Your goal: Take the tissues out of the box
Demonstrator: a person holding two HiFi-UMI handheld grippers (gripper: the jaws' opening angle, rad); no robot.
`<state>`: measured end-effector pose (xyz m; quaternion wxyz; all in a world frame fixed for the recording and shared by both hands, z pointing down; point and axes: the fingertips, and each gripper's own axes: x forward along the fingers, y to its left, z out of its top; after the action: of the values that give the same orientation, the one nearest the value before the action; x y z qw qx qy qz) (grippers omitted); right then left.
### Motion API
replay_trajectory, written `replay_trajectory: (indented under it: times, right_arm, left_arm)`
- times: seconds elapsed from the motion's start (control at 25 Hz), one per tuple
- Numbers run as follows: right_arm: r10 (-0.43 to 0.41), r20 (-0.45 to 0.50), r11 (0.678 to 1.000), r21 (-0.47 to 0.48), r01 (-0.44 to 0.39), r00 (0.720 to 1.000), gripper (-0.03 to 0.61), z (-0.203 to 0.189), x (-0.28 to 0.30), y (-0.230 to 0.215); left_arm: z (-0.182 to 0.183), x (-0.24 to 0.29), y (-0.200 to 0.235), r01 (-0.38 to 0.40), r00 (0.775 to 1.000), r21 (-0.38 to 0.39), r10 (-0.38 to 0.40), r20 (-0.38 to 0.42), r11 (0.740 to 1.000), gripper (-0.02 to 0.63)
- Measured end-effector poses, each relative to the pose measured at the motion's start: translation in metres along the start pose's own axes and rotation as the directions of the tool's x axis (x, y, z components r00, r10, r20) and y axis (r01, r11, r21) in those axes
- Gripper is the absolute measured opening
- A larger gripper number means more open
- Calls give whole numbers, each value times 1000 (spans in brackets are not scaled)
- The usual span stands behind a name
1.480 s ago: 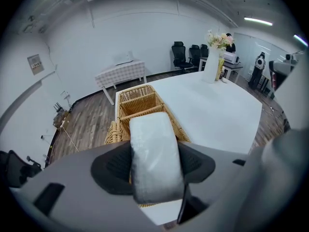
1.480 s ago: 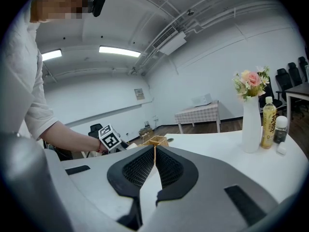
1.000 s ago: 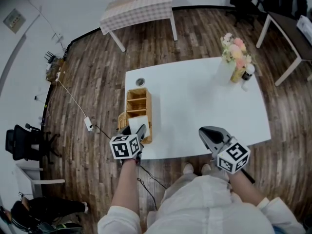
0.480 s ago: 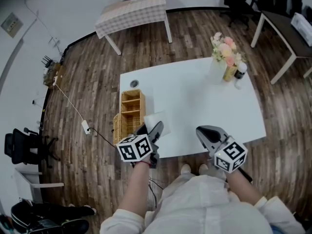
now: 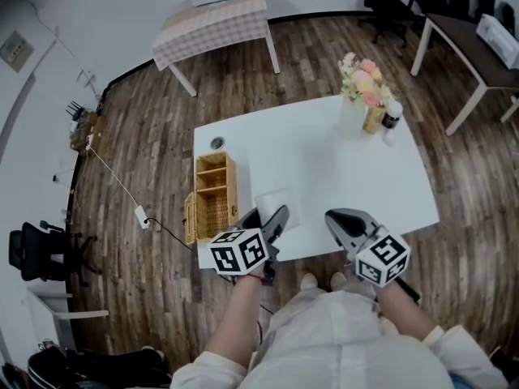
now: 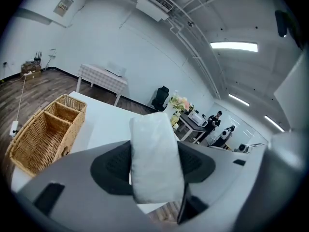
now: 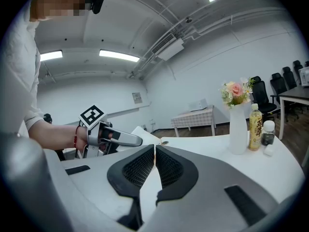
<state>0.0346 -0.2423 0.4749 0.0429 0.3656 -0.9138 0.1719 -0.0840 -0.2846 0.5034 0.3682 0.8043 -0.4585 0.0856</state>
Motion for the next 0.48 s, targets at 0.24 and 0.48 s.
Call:
replay_trajectory:
  times: [0.24,0.48]
  right_arm:
    - [-10,8,1000,-10,10,1000,34,2,-5,-5]
    - [-19,10,1000,-11,19,1000,34,4,-12,-7]
  left_arm:
    - [-8,4,-31,52,999,-1,-52,-9,999,253]
    - [-13,2,-59,90,996,-11,-90,1,996,253]
